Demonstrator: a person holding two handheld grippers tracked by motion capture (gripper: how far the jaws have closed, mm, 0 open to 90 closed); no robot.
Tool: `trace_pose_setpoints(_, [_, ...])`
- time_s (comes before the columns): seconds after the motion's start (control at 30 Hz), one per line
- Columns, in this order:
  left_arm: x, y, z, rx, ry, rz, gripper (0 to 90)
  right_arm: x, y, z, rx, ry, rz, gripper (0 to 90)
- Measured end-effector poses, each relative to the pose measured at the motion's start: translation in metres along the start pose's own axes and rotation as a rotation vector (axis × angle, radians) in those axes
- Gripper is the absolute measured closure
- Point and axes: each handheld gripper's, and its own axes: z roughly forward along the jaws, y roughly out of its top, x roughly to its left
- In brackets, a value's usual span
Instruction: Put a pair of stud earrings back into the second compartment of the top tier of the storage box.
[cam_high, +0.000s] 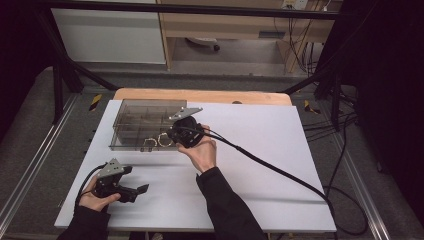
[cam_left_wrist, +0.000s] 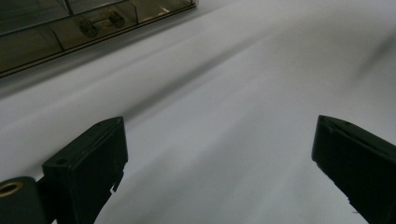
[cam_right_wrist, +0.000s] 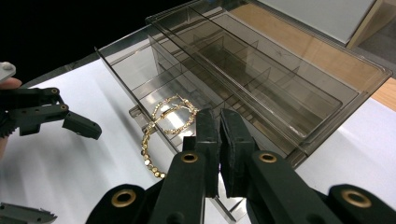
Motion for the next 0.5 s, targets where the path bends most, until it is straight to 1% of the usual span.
trace_pose_setpoints(0.5, [0.0, 0.0, 0.0, -0.002, -0.001, 0.0, 3.3, 0.006, 0.007, 0.017, 0.006, 0.001, 0.001, 87.4])
